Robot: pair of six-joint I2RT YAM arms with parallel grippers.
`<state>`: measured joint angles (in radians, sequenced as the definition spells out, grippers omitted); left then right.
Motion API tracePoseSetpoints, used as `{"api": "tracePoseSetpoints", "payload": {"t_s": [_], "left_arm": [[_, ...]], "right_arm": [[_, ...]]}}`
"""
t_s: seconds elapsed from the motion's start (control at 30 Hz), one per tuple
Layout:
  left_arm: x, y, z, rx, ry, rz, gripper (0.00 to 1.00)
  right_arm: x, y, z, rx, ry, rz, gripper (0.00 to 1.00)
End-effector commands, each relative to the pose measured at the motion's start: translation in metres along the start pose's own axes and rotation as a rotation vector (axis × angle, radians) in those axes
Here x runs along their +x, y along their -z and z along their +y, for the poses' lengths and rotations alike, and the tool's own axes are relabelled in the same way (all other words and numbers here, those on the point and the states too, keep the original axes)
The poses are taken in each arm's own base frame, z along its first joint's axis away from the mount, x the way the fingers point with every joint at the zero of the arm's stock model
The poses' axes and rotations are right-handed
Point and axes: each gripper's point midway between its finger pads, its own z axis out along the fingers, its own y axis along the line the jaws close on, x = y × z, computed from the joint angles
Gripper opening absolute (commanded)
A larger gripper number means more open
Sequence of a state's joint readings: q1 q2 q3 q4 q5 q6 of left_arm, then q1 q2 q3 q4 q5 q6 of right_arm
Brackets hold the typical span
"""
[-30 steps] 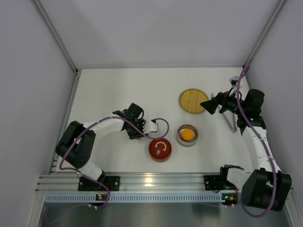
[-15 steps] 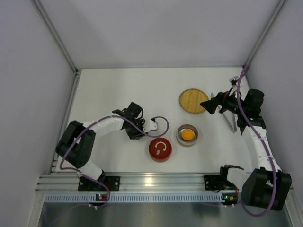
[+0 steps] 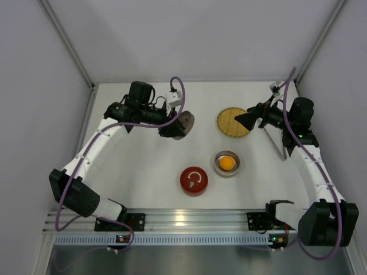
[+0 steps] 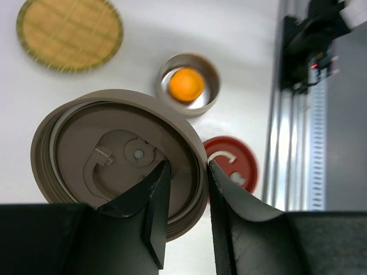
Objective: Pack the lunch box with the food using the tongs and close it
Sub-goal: Pick up the box lid from the center of the board.
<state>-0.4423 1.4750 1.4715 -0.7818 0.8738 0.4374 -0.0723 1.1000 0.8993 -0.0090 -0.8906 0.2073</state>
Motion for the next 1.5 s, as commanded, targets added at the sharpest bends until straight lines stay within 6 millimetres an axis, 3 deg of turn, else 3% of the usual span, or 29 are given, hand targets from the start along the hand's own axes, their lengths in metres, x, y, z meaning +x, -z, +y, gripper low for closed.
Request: {"api": "tracePoseSetpoints", "payload": {"t_s": [0.0,0.07,0.13,0.17,0.2,0.27,0.43,0.57,0.6,0.63,0.7,0.73,0.93,1.2,1.47], "left_arm": [[-0.043,0.015,-0.048,0.186,0.046,-0.141,0.0],[-0.054,0.017,-0.057,0.229,0.042,-0.19,0.0],[-0.064,0.026,-0.079,0.328,0.113,-0.231,0.0],[-0.079,0.028,-0.079,0.339,0.049,-0.29,0.0],[-0.073,0.027,-0.085,0.378,0.182,-0.278,0.0],[-0.085,0.035,-0.097,0.436,0.21,-0.312,0.0],[-0.073,0.037,-0.11,0.545,0.279,-0.282,0.0],[-0.059,0.039,-0.12,0.628,0.319,-0.211,0.0],[-0.055,0.038,-0.12,0.638,0.26,-0.217,0.0],[-0.044,0.039,-0.125,0.669,0.365,-0.17,0.0],[-0.044,0.041,-0.129,0.729,0.298,-0.188,0.0],[-0.042,0.045,-0.134,0.753,0.376,-0.169,0.0],[-0.031,0.038,-0.131,0.768,0.347,-0.198,0.0],[-0.027,0.033,-0.141,0.817,0.372,-0.181,0.0],[-0.022,0.03,-0.144,0.832,0.407,-0.157,0.0]], "right_arm": [[-0.016,-0.024,0.034,-0.116,0.024,-0.031,0.97],[-0.017,-0.037,0.06,-0.211,0.05,-0.054,0.95],[-0.019,-0.044,0.078,-0.278,0.066,-0.079,0.94],[-0.017,-0.048,0.094,-0.33,0.08,-0.074,0.93],[-0.015,-0.051,0.099,-0.352,0.089,-0.071,0.93],[-0.017,-0.051,0.113,-0.396,0.155,-0.088,0.92],[-0.019,-0.039,0.133,-0.485,0.35,-0.111,0.95],[-0.009,-0.029,0.142,-0.566,0.465,-0.056,0.98],[-0.001,-0.027,0.14,-0.576,0.483,-0.025,0.98],[-0.001,-0.024,0.146,-0.603,0.507,-0.02,0.98],[0.012,-0.02,0.147,-0.624,0.534,0.022,0.98],[0.017,-0.019,0.152,-0.643,0.549,0.03,0.98],[0.032,-0.011,0.175,-0.718,0.537,0.064,0.98],[0.032,-0.017,0.193,-0.76,0.544,0.081,0.99],[0.054,-0.027,0.221,-0.849,0.578,0.147,0.98]]}}
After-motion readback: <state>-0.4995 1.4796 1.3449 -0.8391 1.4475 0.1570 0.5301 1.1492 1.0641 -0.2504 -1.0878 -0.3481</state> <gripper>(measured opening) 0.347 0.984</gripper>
